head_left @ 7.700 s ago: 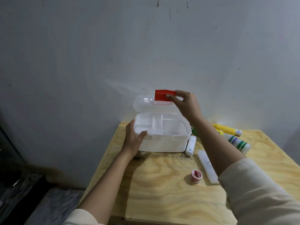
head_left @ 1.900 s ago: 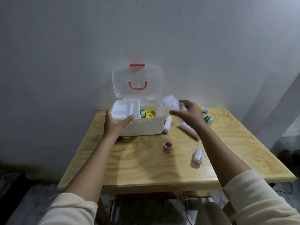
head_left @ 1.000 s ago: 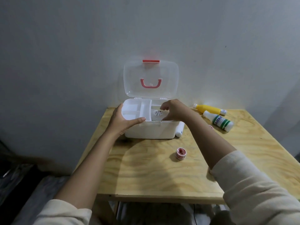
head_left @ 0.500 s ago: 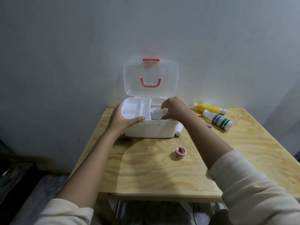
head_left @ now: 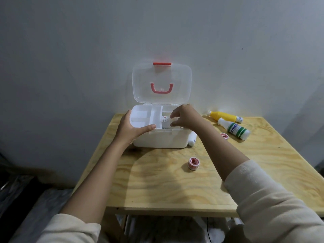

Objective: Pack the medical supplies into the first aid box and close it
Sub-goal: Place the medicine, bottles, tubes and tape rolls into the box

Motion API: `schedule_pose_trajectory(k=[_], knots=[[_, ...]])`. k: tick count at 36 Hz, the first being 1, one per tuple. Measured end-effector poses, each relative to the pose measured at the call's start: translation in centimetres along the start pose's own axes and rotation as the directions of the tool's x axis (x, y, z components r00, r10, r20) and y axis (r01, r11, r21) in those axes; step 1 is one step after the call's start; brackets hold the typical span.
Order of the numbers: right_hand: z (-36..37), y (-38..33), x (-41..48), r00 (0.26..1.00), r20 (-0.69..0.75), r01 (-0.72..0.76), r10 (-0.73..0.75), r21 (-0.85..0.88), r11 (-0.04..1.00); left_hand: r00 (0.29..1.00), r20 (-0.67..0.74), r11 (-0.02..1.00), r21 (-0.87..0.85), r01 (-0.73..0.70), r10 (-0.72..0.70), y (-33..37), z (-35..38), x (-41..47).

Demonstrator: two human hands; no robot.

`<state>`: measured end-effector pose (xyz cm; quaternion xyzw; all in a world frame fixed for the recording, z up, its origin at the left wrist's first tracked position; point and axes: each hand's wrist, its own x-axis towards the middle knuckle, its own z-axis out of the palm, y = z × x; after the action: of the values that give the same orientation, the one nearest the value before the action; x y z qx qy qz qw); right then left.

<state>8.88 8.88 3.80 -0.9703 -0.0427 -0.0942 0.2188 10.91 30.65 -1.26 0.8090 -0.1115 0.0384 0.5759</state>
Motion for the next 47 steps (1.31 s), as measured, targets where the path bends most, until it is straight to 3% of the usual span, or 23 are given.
schedule_pose_trajectory(k=[12, 17, 21, 26, 32, 41, 47], knots=[[-0.3, 0.5, -1.5, 0.982, -0.186, 0.02, 0.008, 0.147, 0.989, 1.0, -0.014, 1.0, -0.024, 0.01, -0.011, 0.5, 0.0, -0.9], [-2.1, 2.4, -2.4, 0.932, -0.351, -0.011, 0.095, 0.234, 0.972, 0.999, -0.047, 0.999, -0.047, 0.002, -0.004, 0.5, 0.6, -1.0], [-3.6, 6.1, -3.7, 0.875, -0.393, -0.171, 0.284, 0.298, 0.939, 0.999, -0.045, 0.998, -0.055, 0.005, -0.008, 0.8, 0.7, -1.3], [-3.4, 12.4, -5.6, 0.779, -0.261, -0.524, 0.57, 0.228, 0.821, 0.998, -0.053, 0.999, -0.048, 0.025, -0.028, 0.4, 0.6, -1.0], [-2.6, 15.5, -6.7, 0.727, -0.246, -0.644, 0.641, 0.079, 0.761, 0.998, -0.054, 0.997, -0.074, 0.009, -0.013, 0.4, 0.7, -1.0], [-1.9, 15.8, -7.1, 0.72, -0.319, -0.641, 0.616, 0.033, 0.767, 0.997, -0.067, 0.997, -0.068, 0.041, -0.046, 0.4, 0.4, -1.0], [-2.3, 14.1, -7.6, 0.66, -0.456, -0.477, 0.598, 0.361, 0.801, 0.997, -0.07, 0.997, -0.079, 0.017, -0.023, 0.5, 0.8, -1.2]])
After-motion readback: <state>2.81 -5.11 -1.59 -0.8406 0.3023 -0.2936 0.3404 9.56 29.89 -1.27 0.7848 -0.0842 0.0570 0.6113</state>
